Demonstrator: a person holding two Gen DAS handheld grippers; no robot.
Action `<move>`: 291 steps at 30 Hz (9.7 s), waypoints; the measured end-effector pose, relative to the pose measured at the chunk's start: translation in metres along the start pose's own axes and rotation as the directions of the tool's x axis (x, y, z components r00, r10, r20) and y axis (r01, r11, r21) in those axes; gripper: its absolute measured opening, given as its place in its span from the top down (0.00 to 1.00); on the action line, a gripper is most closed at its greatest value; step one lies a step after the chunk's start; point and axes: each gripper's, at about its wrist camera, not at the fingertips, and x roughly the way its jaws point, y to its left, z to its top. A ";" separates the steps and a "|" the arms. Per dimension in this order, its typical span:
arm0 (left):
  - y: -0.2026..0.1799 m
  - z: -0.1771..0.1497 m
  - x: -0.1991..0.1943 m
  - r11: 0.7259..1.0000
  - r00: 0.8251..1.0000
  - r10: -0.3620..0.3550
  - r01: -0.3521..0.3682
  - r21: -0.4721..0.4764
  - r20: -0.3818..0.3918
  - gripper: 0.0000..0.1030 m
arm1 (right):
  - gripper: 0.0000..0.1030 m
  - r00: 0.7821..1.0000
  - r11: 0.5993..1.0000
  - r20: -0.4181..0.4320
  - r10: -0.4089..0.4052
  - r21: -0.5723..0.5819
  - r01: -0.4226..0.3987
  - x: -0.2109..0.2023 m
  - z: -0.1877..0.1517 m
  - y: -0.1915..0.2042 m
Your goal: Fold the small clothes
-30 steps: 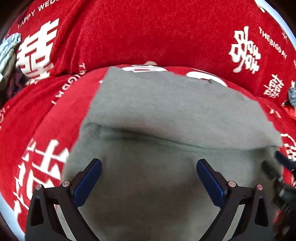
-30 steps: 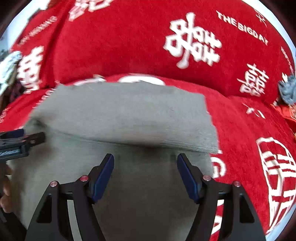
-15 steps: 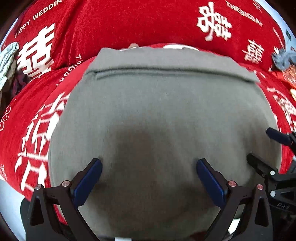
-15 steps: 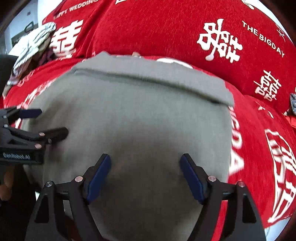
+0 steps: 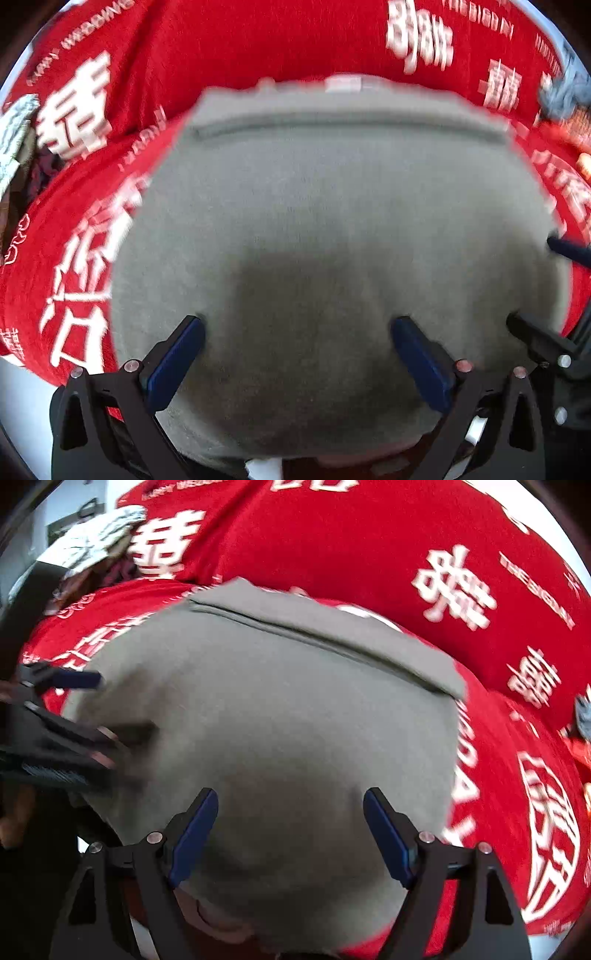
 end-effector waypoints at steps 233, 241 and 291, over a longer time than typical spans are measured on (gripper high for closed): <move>0.111 0.281 0.105 0.926 0.960 -0.272 0.279 -0.256 0.060 0.17 | 0.39 0.989 0.748 0.137 0.051 0.651 -0.128 0.114 0.158 -0.255; 0.080 0.305 0.153 0.978 0.990 -0.135 0.128 -0.164 -0.032 0.17 | 0.39 0.999 0.897 -0.004 0.044 0.439 -0.038 0.156 0.186 -0.208; 0.108 0.099 0.041 0.990 0.995 -0.046 0.056 -0.128 0.086 0.01 | 0.34 0.999 0.912 0.022 0.024 0.409 -0.031 0.039 0.016 -0.140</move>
